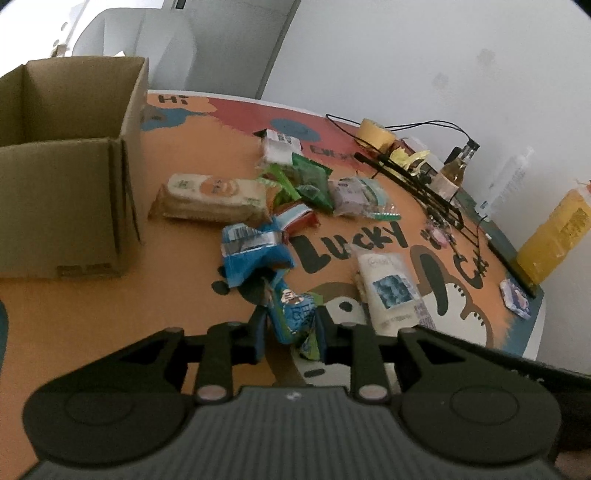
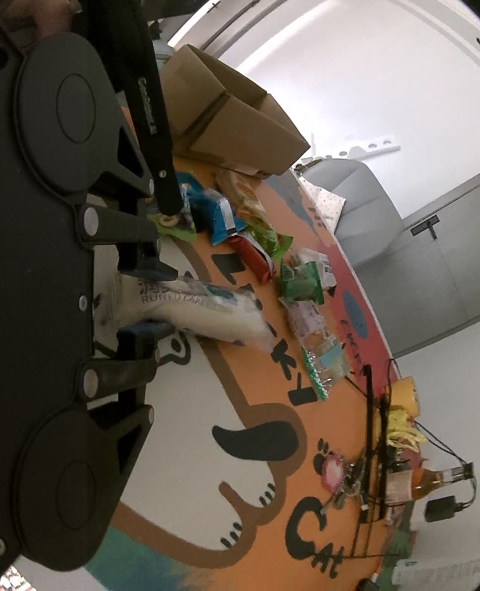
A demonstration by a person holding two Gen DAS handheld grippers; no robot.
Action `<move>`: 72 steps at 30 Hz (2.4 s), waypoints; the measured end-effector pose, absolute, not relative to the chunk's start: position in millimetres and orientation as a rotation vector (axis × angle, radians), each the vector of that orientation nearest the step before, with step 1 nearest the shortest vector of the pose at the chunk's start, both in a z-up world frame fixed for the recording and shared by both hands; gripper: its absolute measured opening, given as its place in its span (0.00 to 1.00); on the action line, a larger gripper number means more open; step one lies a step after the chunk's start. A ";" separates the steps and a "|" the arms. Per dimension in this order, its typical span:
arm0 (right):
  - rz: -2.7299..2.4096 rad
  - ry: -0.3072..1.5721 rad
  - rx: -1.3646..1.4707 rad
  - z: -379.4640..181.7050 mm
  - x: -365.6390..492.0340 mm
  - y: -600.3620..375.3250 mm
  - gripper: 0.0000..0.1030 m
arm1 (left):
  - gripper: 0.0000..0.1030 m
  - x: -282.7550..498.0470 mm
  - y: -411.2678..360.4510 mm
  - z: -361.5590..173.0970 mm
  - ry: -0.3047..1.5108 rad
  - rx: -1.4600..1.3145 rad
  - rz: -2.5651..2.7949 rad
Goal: Organize snacks
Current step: 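Grasp the blue snack packet with the left tool while the right tool grasps the white cake packet, then carry both packets over the cardboard box and open both tools to release them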
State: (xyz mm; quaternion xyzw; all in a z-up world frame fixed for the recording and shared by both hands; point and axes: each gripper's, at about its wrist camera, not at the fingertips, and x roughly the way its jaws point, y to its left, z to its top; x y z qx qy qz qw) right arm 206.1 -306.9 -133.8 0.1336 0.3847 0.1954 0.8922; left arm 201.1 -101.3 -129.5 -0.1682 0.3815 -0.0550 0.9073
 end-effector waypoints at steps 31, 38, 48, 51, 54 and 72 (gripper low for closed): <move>0.362 0.754 0.067 -138.7 221.8 -265.1 0.27 | 0.26 203.0 -94.0 -121.4 0.719 -0.335 -0.104; 0.357 0.709 0.089 -121.8 214.5 -267.4 0.27 | 0.26 195.2 -87.4 -108.1 0.683 -0.336 -0.100; 0.380 0.637 0.112 -96.6 207.4 -259.5 0.26 | 0.26 182.1 -73.3 -79.7 0.606 -0.328 -0.087; 0.388 0.619 0.119 -89.7 204.3 -254.9 0.26 | 0.26 178.2 -68.9 -72.9 0.595 -0.323 -0.087; 0.395 0.604 0.124 -84.4 201.8 -248.1 0.26 | 0.26 175.7 -63.6 -65.6 0.585 -0.311 -0.086; 0.427 0.529 0.147 -56.2 201.5 -201.5 0.26 | 0.26 173.7 -14.1 -29.4 0.513 -0.264 -0.092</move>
